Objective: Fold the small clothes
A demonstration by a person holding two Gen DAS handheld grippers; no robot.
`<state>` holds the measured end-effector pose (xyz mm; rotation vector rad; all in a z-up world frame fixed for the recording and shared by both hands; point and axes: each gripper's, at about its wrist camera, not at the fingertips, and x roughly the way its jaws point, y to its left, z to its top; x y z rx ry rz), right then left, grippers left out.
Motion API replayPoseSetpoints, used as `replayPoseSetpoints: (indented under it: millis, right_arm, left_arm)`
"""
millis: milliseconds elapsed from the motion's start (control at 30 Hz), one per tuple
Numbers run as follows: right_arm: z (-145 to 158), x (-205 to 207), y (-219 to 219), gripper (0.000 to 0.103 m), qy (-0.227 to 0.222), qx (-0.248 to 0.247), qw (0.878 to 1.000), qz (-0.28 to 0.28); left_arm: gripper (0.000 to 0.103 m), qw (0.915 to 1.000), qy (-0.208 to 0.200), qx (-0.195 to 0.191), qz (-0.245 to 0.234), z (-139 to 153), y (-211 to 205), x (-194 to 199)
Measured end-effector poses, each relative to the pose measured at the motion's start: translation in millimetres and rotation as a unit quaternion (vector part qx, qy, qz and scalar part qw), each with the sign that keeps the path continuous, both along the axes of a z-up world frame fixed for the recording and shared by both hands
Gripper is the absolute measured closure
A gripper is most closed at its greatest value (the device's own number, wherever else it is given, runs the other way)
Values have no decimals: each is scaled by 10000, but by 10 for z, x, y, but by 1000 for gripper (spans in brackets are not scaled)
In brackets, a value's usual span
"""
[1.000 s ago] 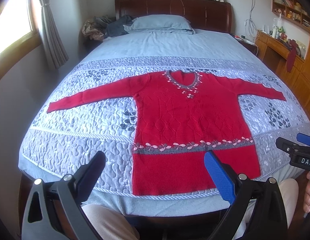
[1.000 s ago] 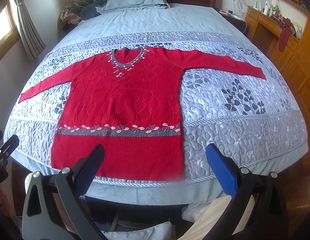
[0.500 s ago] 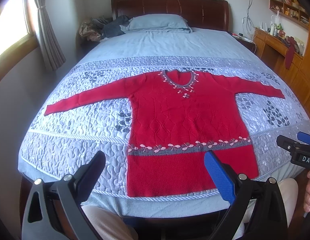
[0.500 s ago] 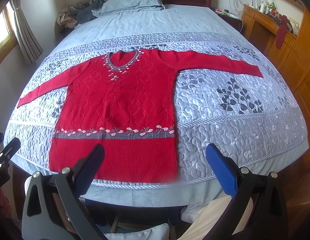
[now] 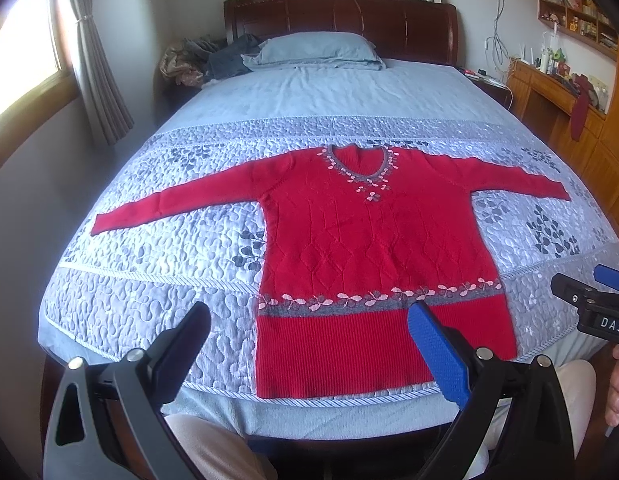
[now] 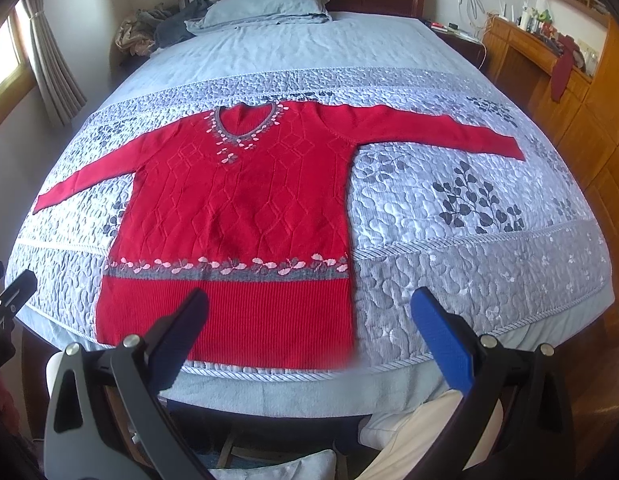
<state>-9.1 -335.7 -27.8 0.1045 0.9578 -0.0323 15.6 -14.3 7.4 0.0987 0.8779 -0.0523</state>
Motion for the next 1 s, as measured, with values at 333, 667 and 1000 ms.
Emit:
replayPoseSetpoints:
  millis: [333,667,1000]
  right_arm:
    - [77,244,-216,3,-58,-140,9998,-93]
    - [80,916,-911,3,-45,-296,9979,-579]
    - [-363,2059,-2467,3,451,-114,9843,-1705]
  left_arm:
    - [4,9999,-139,28,-92,93,-113,166]
    - [4,9997,-96,25,-206,16,-415,836]
    - [4,9992,352,65,-166,-426,-728,1927]
